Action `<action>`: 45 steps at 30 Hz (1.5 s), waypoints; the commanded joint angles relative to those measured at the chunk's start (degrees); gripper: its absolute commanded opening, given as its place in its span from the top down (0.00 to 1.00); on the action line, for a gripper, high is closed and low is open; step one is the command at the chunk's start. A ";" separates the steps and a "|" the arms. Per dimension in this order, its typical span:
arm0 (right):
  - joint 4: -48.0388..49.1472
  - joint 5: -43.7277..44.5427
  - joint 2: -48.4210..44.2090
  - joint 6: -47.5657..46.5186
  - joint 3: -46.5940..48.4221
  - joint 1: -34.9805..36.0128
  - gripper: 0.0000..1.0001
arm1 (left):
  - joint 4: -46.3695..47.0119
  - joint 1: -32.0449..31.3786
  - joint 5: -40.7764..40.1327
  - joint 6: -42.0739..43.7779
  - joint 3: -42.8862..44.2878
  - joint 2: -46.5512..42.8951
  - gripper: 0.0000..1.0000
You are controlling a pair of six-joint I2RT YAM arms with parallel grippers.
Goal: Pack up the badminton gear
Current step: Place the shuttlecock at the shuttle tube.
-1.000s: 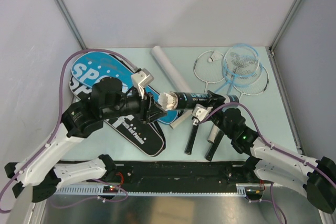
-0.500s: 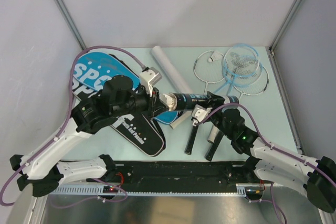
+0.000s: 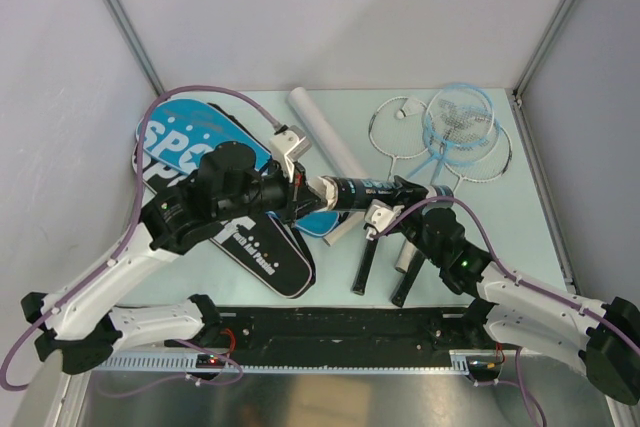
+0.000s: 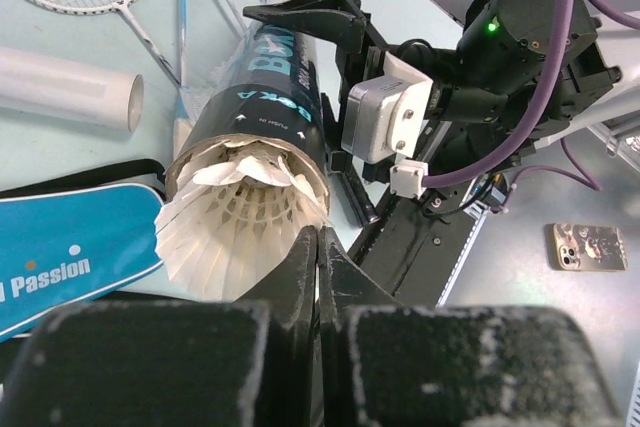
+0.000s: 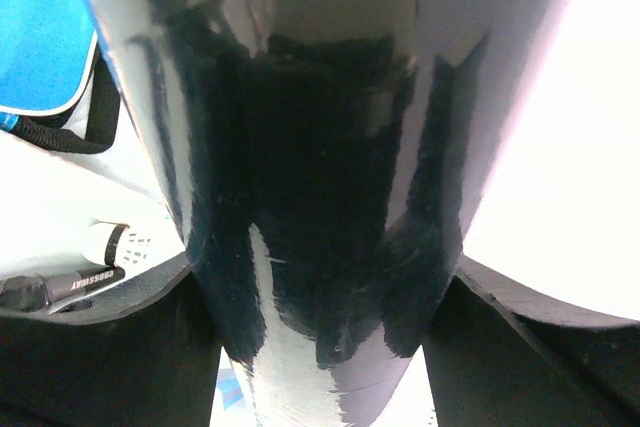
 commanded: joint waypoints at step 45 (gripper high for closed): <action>5.70 -8.92 -4.13 2.30 1.98 3.56 0.74 | 9.17 0.52 5.33 -0.94 -6.61 2.75 1.00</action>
